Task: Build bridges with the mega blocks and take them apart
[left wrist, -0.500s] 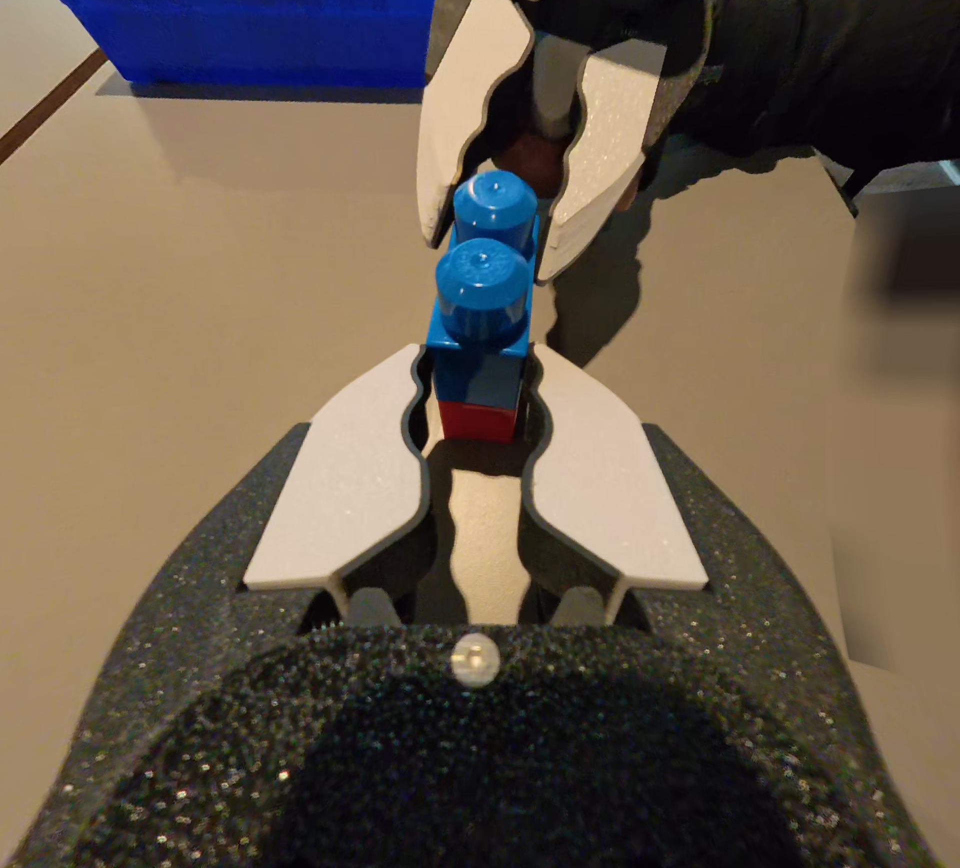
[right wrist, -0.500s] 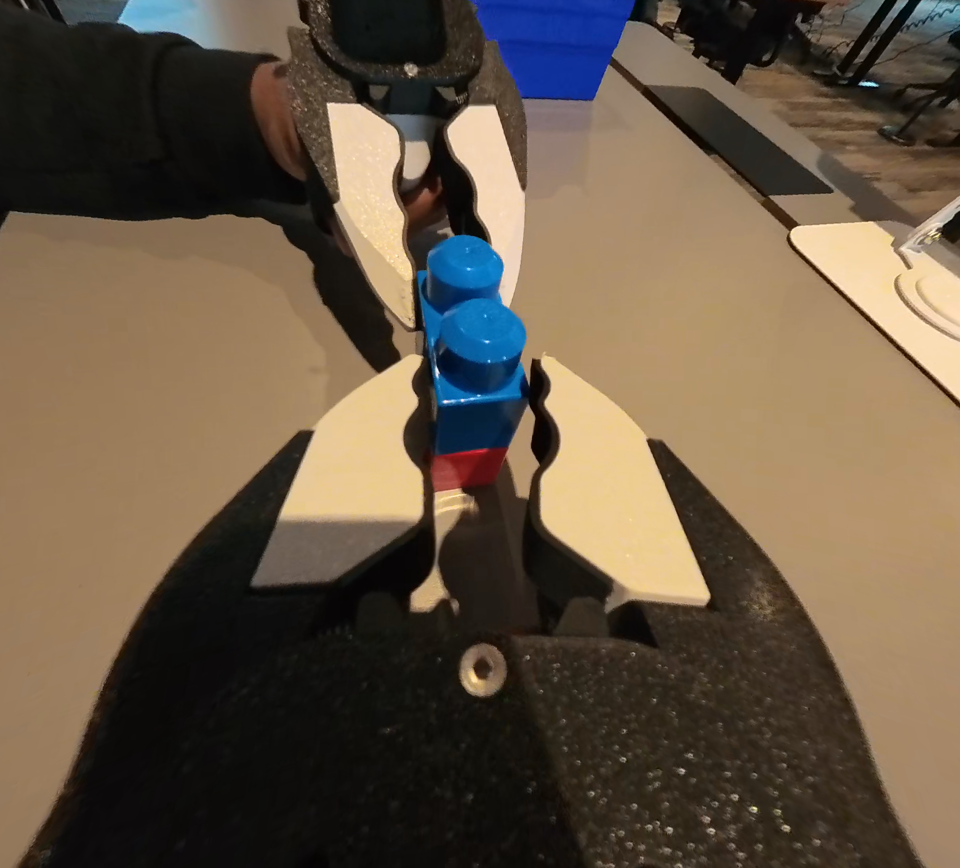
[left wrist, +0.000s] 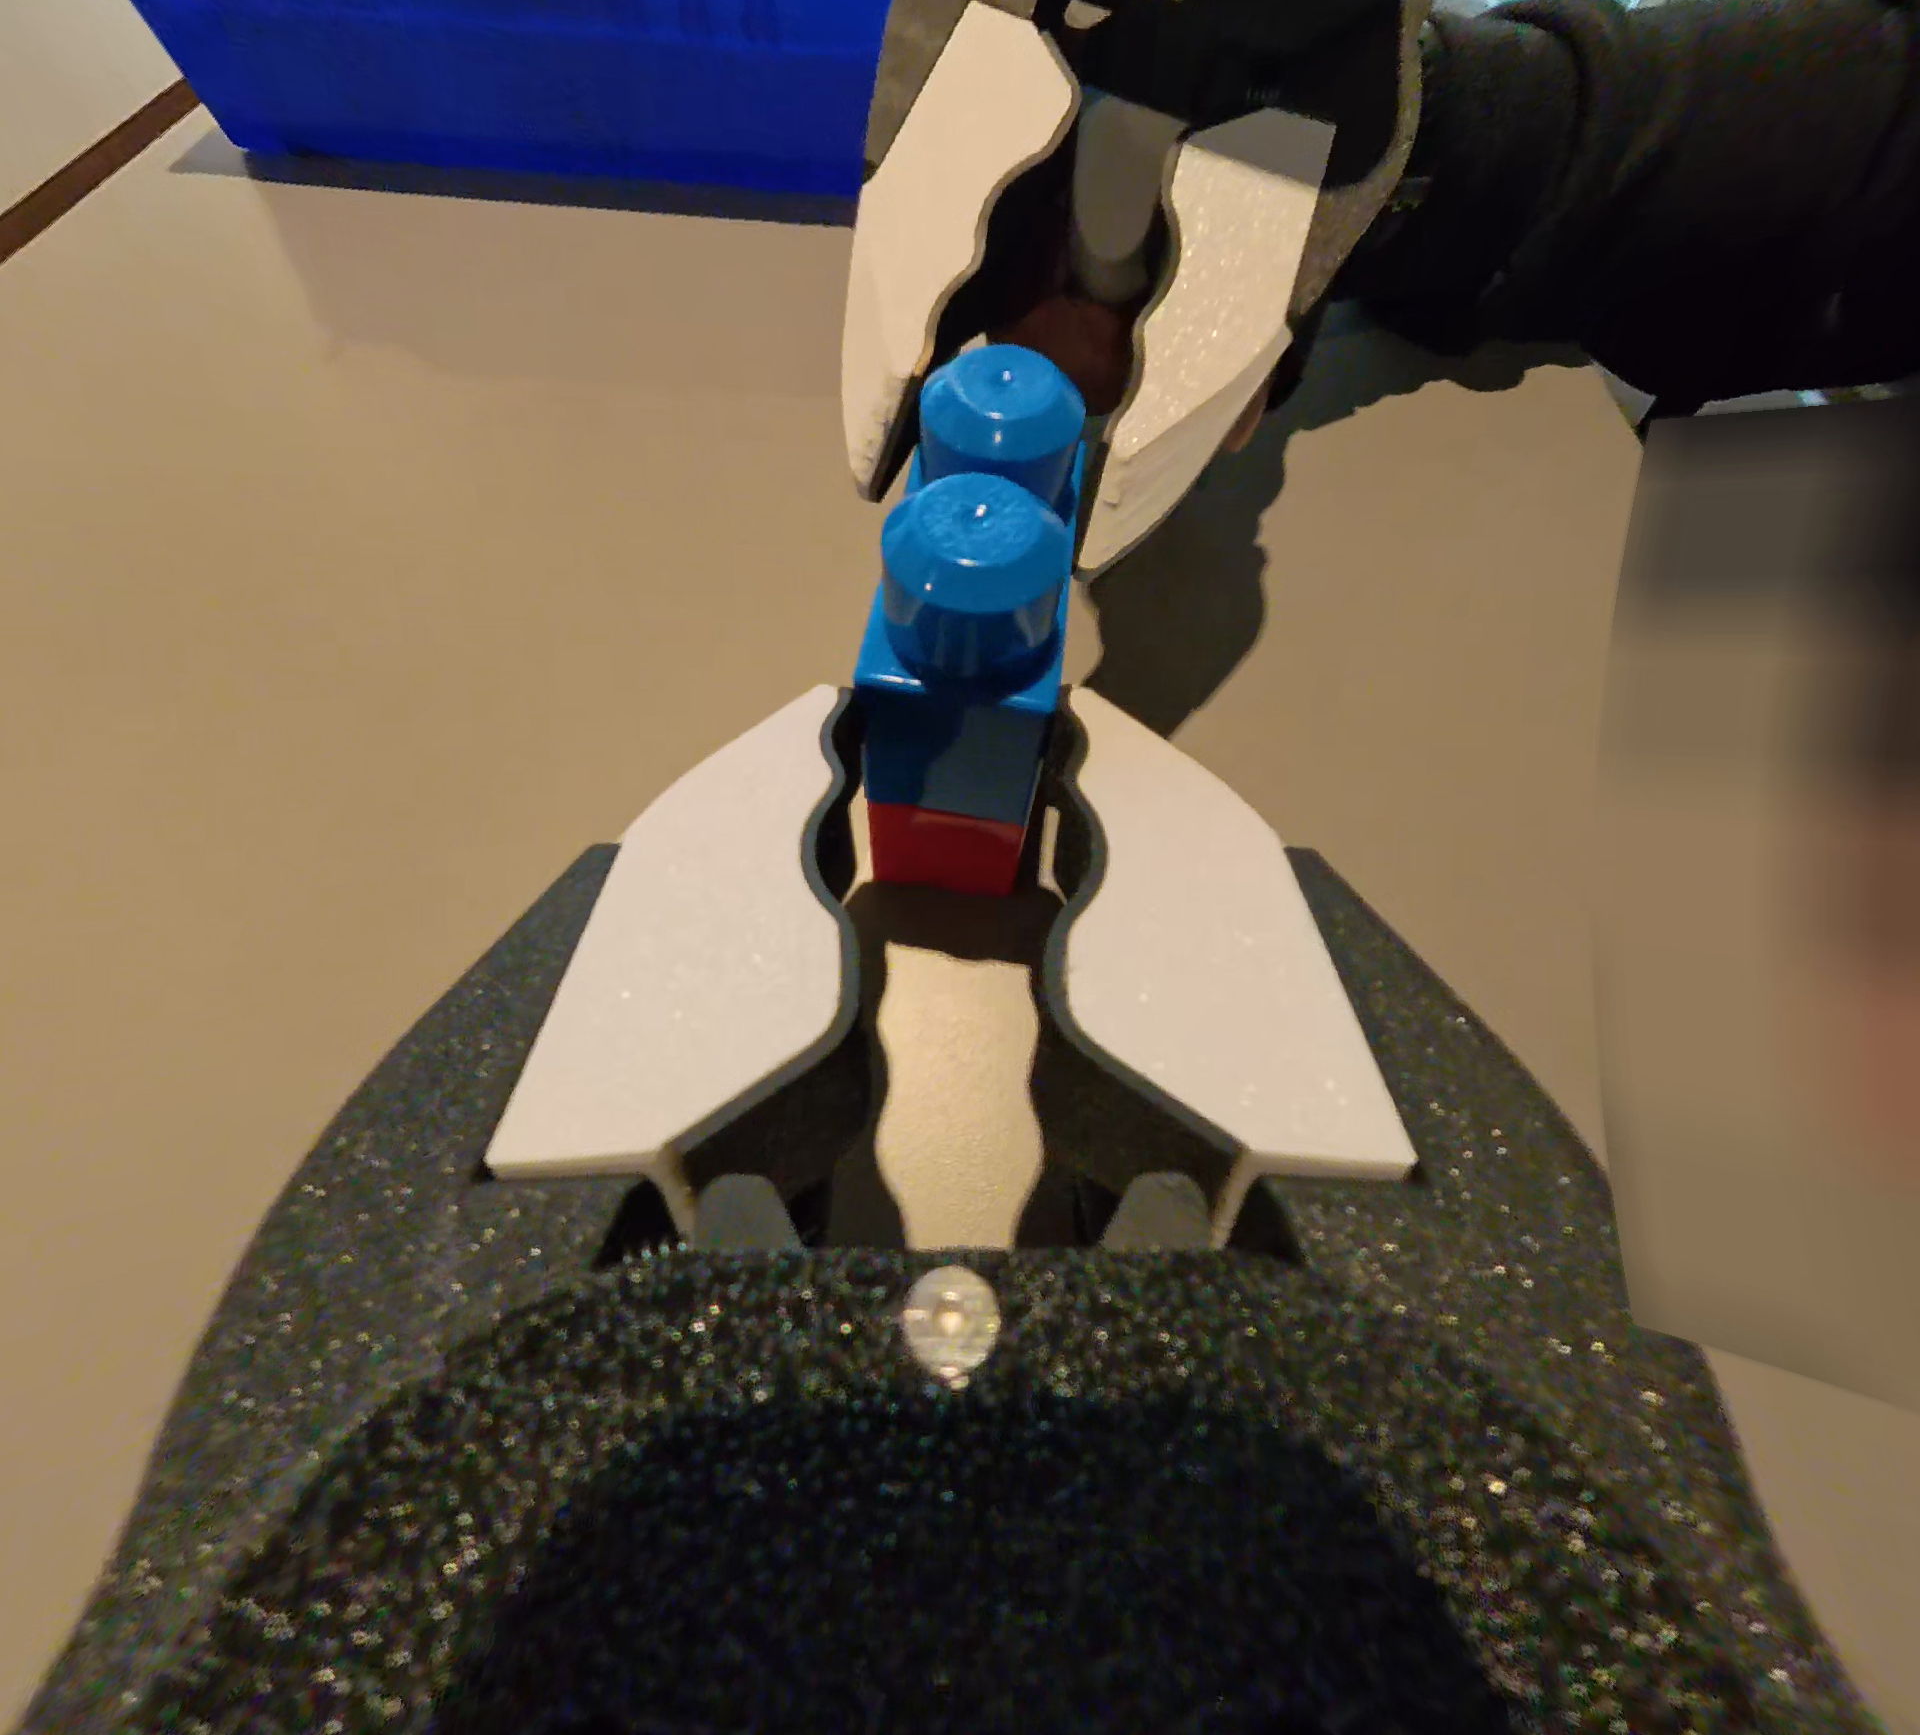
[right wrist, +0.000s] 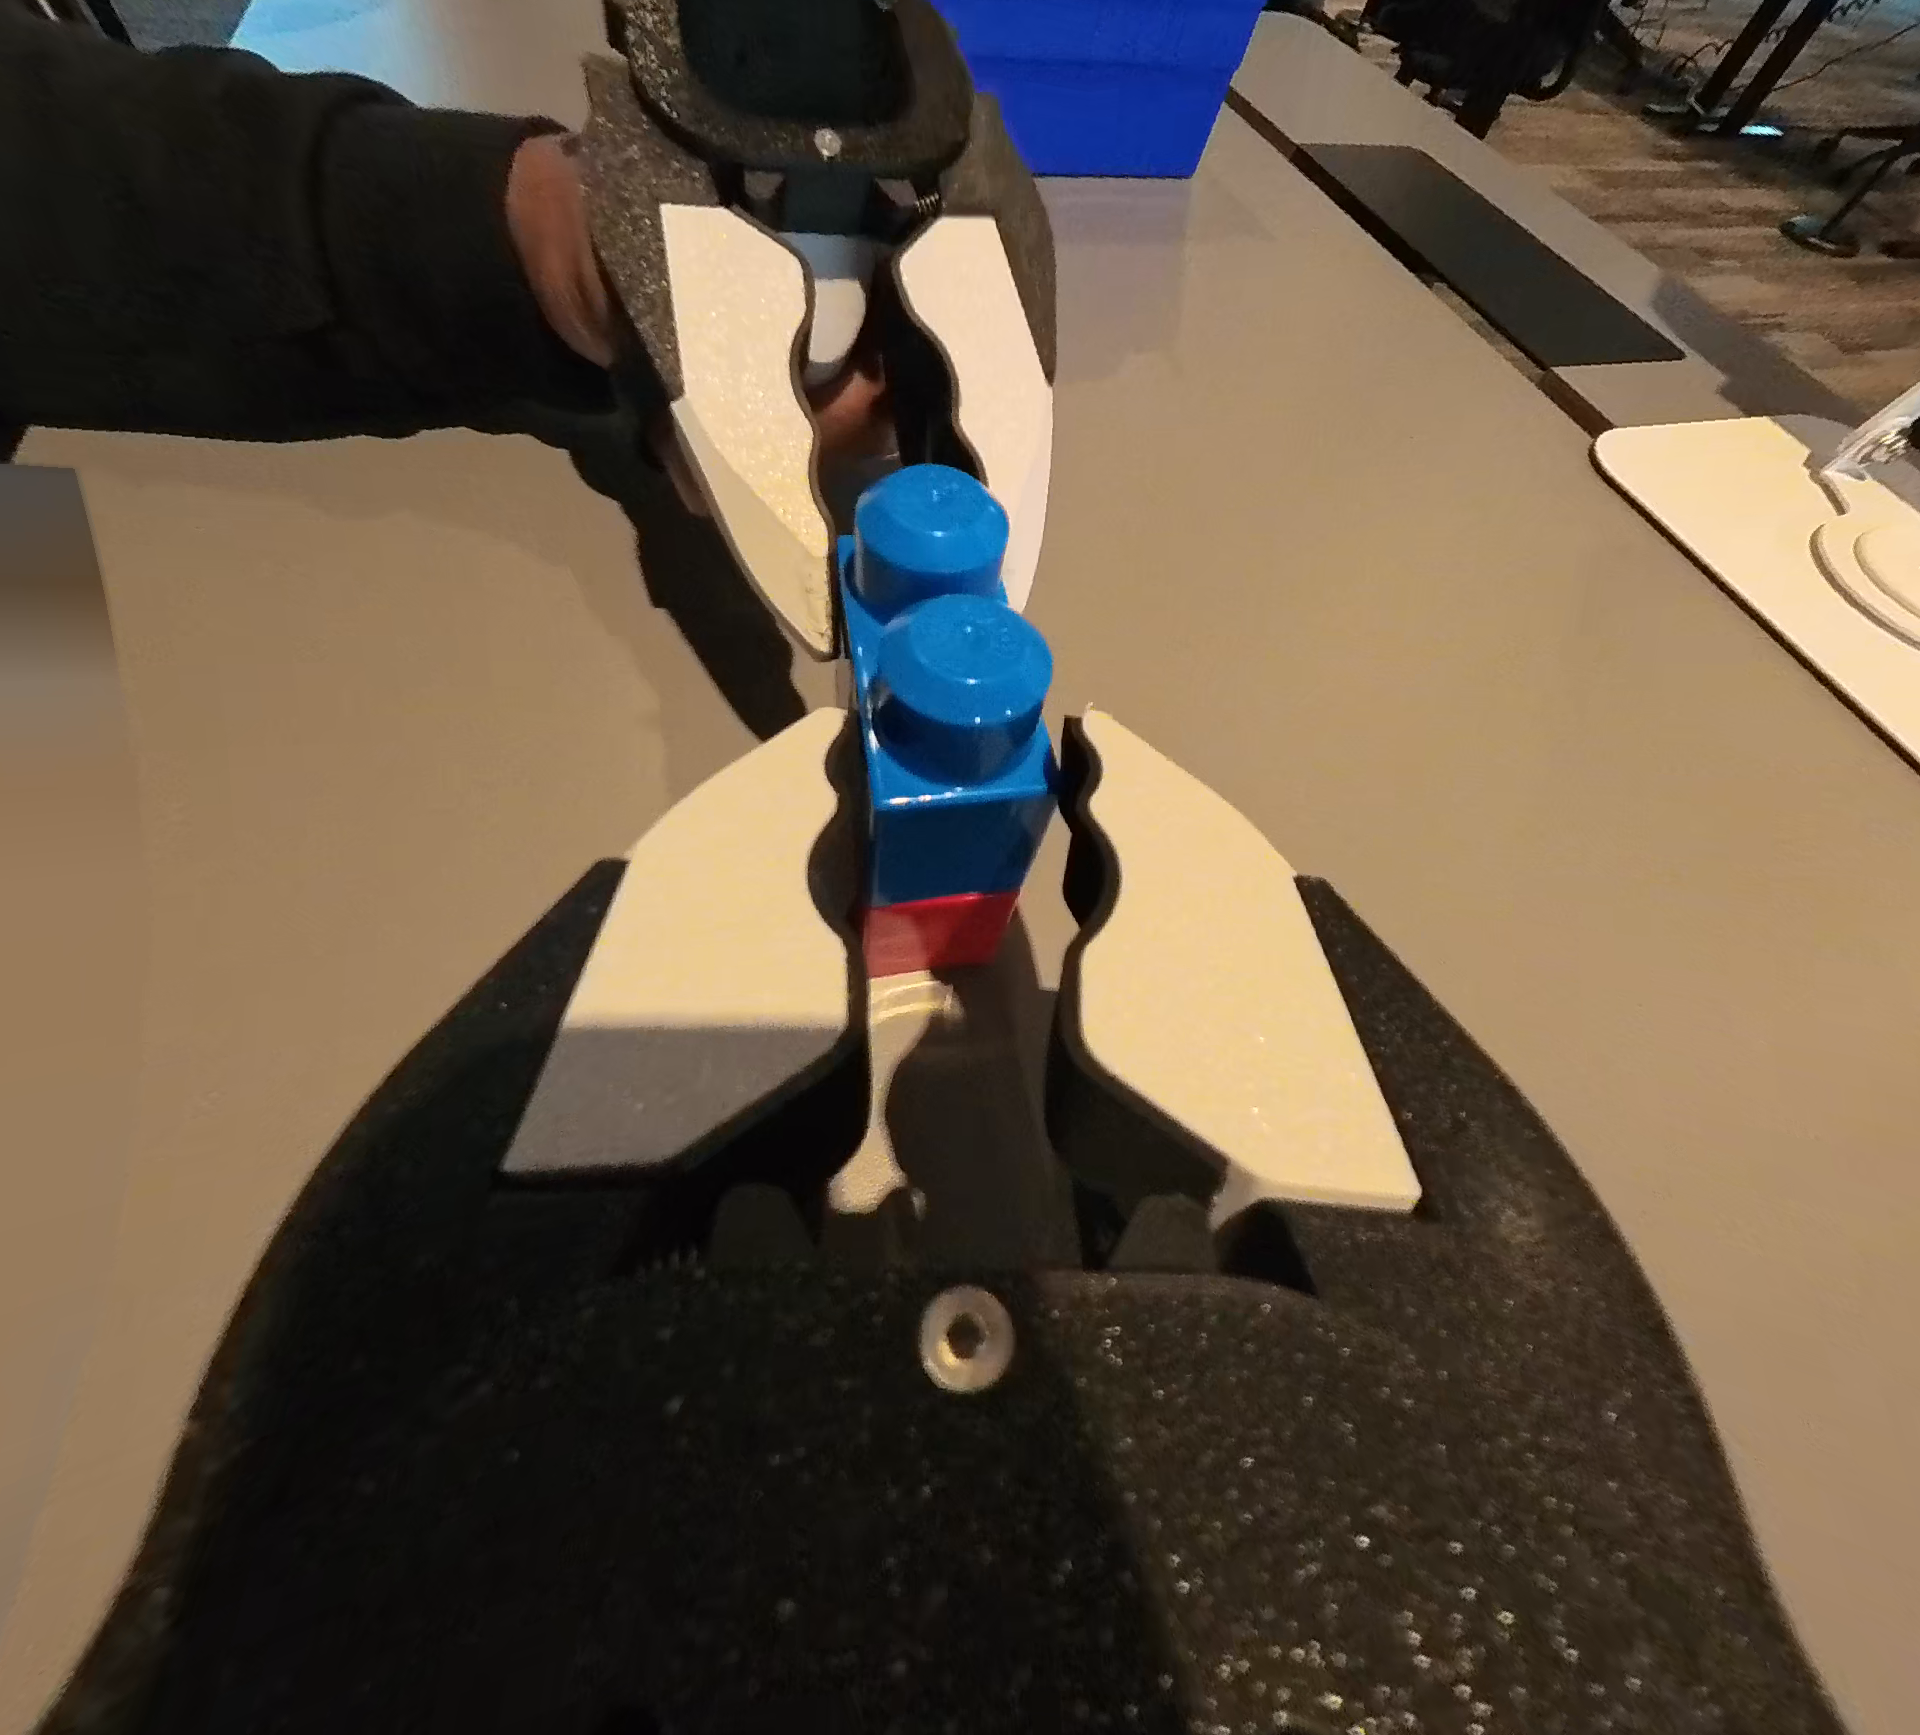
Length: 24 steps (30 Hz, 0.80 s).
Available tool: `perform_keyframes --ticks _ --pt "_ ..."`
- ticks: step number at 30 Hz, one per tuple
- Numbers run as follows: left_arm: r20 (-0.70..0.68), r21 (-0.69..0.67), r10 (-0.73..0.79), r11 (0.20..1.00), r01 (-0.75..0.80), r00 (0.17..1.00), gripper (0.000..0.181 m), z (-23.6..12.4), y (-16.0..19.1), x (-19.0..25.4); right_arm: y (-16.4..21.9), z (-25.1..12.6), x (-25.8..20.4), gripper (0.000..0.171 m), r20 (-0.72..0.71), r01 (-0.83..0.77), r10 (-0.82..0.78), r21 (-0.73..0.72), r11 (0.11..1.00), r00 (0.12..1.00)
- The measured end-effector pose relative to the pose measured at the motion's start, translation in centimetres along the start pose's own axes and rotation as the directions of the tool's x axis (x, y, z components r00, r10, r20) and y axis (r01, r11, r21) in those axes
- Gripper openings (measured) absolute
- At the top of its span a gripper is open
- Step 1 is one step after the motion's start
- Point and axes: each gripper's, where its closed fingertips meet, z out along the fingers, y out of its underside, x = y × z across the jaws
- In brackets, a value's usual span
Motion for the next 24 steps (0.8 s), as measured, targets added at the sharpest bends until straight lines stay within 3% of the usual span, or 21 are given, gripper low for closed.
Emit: perform_keyframes --ticks 14,17,19,24 --pt "-0.007 -0.014 -0.031 0.999 0.031 1.000 0.035 0.2 -0.1 0.2 0.8 0.2 -0.3 0.037 0.061 -0.081 0.081 -0.009 0.997 0.995" --pt "-0.029 -0.034 -0.045 0.998 0.044 0.999 0.036 0.3 0.0 0.4 2.4 0.9 -1.3 0.055 0.094 0.004 0.006 -0.098 0.995 0.996" --pt "-0.057 -0.021 -0.075 0.997 0.074 0.996 0.037 0.4 0.1 0.4 1.7 1.0 -1.5 0.060 0.081 0.011 -0.005 -0.070 0.998 0.997" --pt "-0.073 -0.031 -0.083 0.996 0.081 0.994 0.037 0.4 0.2 0.6 1.5 1.1 -0.8 0.043 0.013 0.043 -0.042 -0.084 0.996 0.999"
